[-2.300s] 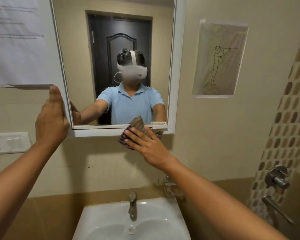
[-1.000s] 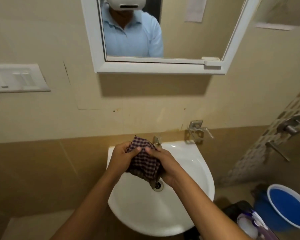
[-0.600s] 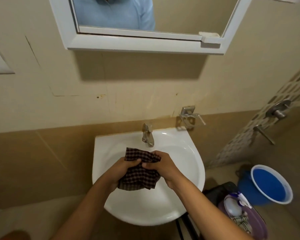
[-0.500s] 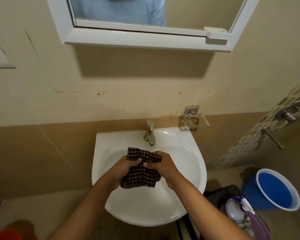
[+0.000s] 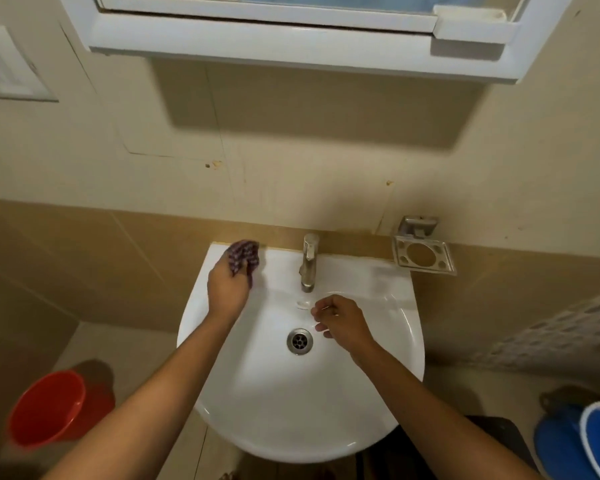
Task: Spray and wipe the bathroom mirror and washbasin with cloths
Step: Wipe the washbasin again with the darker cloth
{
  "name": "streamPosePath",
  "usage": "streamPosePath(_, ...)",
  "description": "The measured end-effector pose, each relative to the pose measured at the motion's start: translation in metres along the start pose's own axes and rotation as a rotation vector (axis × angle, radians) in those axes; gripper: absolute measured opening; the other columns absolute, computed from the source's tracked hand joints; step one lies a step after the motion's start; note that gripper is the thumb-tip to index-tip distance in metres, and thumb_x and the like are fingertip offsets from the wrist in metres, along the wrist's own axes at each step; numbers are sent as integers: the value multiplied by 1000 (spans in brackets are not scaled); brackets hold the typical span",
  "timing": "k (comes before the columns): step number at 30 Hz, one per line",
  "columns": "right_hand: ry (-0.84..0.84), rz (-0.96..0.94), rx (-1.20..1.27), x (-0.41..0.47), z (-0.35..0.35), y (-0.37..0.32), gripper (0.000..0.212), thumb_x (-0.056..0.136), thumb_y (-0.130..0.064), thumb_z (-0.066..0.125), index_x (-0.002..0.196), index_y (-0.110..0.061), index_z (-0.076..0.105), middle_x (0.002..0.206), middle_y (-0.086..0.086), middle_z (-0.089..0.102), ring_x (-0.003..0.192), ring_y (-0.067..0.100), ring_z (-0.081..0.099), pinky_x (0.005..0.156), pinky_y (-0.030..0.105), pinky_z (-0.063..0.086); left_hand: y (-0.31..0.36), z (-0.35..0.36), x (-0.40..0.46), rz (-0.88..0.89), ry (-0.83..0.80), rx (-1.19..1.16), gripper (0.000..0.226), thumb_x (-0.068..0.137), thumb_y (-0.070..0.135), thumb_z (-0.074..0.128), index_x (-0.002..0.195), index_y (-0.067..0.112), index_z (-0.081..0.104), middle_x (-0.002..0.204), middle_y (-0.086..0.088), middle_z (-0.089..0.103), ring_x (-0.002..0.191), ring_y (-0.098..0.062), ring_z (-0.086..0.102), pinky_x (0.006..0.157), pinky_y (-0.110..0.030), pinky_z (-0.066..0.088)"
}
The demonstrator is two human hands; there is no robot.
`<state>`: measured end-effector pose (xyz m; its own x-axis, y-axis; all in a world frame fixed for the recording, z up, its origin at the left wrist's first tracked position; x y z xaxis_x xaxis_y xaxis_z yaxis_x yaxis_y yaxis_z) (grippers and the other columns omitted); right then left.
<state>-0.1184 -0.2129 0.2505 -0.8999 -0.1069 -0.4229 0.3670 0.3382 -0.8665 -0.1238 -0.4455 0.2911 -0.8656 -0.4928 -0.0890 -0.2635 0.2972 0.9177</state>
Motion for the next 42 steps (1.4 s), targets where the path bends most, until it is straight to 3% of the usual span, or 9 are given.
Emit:
streamPosePath(5, 48, -89, -240, 18, -15, 10, 10, 87, -28, 72, 90, -20, 66, 83, -6, 69, 77, 16, 69, 78, 33, 53, -16, 52, 19, 328, -165, 634, 51, 88, 16, 44, 137, 25, 46, 131, -8, 60, 117, -35, 58, 95, -52, 49)
streamPosePath(7, 85, -126, -378, 21, -23, 10, 13, 89, -29, 69, 98, -20, 66, 91, -6, 69, 88, 15, 66, 83, 31, 51, -49, 80, 14, 375, -417, 906, 64, 92, 32, 42, 152, 17, 27, 156, -14, 34, 142, -37, 33, 114, -56, 29)
streamPosePath(9, 110, -196, -504, 23, -32, 14, 20, 92, -30, 66, 108, -18, 66, 105, -7, 68, 99, 12, 63, 86, 26, 48, -76, 96, 5, 440, -492, 1017, 78, 94, 50, 33, 158, 12, 7, 166, -12, 3, 152, -34, 3, 120, -55, 0)
streamPosePath(14, 128, -295, -763, 27, -45, 26, 30, 95, -33, 62, 119, -16, 62, 122, -1, 62, 116, 18, 55, 89, 26, 44, -81, 104, 12, 620, -485, 1042, 86, 89, 63, 20, 157, 11, 7, 165, -13, 5, 152, -34, 3, 120, -57, -1)
streamPosePath(18, 182, -368, -853, 32, -43, 30, 40, 93, -32, 66, 127, -13, 61, 138, 5, 57, 130, 24, 50, 101, 32, 43, -82, 94, 30, 731, -554, 1056, 83, 92, 52, 46, 158, 15, 12, 165, -9, 11, 152, -30, 11, 121, -54, 3)
streamPosePath(22, 147, -434, -1071, 43, -33, 35, 57, 93, -37, 64, 142, -10, 50, 156, 13, 38, 146, 35, 32, 116, 48, 25, -92, 61, 60, 758, -575, 1071, 93, 86, 40, 62, 157, 13, 10, 164, -11, 15, 152, -29, 11, 122, -51, 3)
streamPosePath(30, 37, -350, -1102, 45, -20, 42, 71, 99, -43, 50, 157, -15, 20, 166, 8, 10, 153, 29, 7, 122, 46, 11, -118, -19, 68, 703, -437, 1172, 82, 82, 45, 39, 152, 3, 30, 158, -19, 31, 144, -37, 33, 120, -42, 0)
streamPosePath(39, -8, -318, -1066, 47, -26, 40, 73, 99, -43, 51, 158, -20, 15, 167, 2, 6, 154, 23, 3, 123, 41, 10, -90, 61, 62, 584, -473, 1092, 95, 87, 60, 40, 157, 7, 2, 165, -16, 1, 152, -33, -2, 121, -54, -5)
streamPosePath(42, -5, -320, -1047, 50, -29, 38, 72, 97, -43, 55, 156, -20, 22, 166, 3, 13, 153, 23, 10, 124, 42, 16, -79, 84, 59, 636, -560, 1059, 91, 87, 67, 18, 157, 11, 2, 166, -10, -1, 153, -29, -5, 120, -51, -8)
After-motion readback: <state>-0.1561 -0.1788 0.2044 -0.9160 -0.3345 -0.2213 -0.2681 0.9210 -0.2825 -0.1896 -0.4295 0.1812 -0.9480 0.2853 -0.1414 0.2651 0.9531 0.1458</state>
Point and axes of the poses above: each hand's wrist, its own x-axis towards the middle knuckle, its own z-axis out of the palm, y = z × x, the point moved 3 cm from there along x, towards the middle knuckle
